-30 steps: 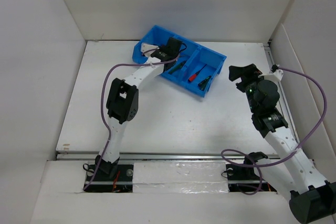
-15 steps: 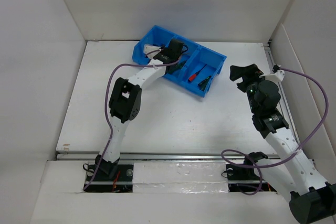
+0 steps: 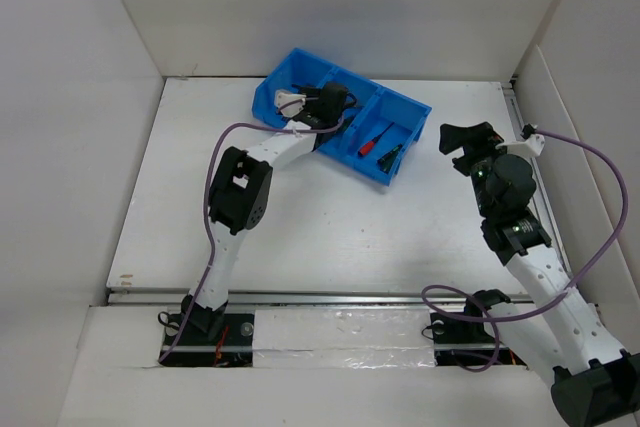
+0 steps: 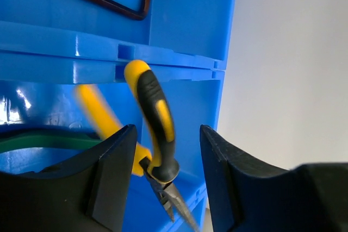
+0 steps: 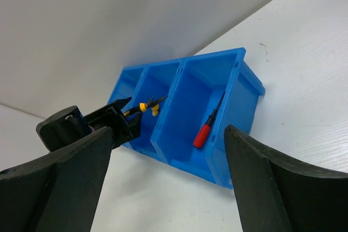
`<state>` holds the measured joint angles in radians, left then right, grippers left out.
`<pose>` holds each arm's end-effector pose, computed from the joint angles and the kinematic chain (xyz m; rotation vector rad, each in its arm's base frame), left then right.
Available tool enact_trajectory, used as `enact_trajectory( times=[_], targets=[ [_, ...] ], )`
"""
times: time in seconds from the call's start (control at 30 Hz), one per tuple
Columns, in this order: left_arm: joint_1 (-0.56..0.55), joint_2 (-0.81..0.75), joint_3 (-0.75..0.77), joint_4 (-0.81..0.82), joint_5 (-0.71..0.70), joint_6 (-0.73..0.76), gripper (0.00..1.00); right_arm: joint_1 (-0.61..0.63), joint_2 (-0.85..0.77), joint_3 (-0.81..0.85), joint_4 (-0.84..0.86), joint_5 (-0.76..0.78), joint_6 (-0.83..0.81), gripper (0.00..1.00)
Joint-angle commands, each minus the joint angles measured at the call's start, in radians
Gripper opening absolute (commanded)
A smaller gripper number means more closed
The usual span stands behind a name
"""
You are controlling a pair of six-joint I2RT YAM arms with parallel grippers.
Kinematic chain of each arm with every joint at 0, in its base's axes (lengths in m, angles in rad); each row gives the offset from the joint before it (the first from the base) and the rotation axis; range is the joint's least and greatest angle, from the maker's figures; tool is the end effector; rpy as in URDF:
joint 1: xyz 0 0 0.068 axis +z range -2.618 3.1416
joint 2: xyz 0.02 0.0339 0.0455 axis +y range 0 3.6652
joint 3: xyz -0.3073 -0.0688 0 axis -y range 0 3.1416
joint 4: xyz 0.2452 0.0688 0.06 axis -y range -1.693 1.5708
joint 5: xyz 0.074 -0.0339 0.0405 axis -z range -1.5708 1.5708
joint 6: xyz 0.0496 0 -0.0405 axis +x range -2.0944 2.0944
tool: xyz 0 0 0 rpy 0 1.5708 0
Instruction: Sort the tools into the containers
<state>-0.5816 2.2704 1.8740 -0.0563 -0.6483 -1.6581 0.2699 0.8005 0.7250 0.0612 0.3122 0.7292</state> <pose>0.4922 -0.2877 0.2596 -1.3697 1.4838 -0.8234 0.1739 0.0323 0.3737 0.6024 1.4928 0.5314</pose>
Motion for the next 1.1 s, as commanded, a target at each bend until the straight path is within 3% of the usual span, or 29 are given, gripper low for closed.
enact_trajectory(
  times=[0.0, 0.27, 0.4, 0.43, 0.6, 0.67, 0.73, 0.87, 1.0, 1.07],
  targets=[
    [0.0, -0.086, -0.038, 0.098, -0.028, 0.021, 0.46, 0.002, -0.004, 0.025, 0.061, 0.011, -0.02, 0.87],
    [-0.029, -0.16, -0.093, 0.162, -0.042, 0.121, 0.48, 0.002, -0.007, 0.016, 0.072, -0.007, -0.021, 0.87],
    [-0.038, -0.222, -0.122, 0.325, -0.03, 0.393, 0.49, 0.002, -0.015, 0.017, 0.066, -0.013, -0.021, 0.87],
    [-0.038, -0.253, -0.139, 0.361, -0.001, 0.567, 0.49, 0.002, -0.02, 0.017, 0.065, -0.012, -0.022, 0.87],
    [-0.038, -0.365, -0.208, 0.479, 0.123, 0.995, 0.51, 0.002, -0.029, 0.007, 0.074, -0.03, -0.017, 0.87],
    [-0.038, -0.418, -0.251, 0.492, 0.244, 1.149, 0.6, 0.002, -0.018, 0.01, 0.075, -0.033, -0.016, 0.87],
    [-0.015, -0.451, -0.254, 0.451, 0.347, 1.196, 0.71, 0.002, -0.011, 0.011, 0.077, -0.042, -0.016, 0.87],
    [0.054, -0.456, -0.217, 0.353, 0.475, 1.294, 0.73, 0.002, -0.006, 0.013, 0.081, -0.059, -0.013, 0.87],
    [0.107, -0.399, -0.151, 0.238, 0.631, 1.35, 0.69, 0.002, -0.033, 0.01, 0.074, -0.064, -0.01, 0.87],
    [0.12, -0.356, -0.128, 0.225, 0.748, 1.371, 0.6, 0.002, -0.043, 0.01, 0.068, -0.064, -0.008, 0.87]
  ],
)
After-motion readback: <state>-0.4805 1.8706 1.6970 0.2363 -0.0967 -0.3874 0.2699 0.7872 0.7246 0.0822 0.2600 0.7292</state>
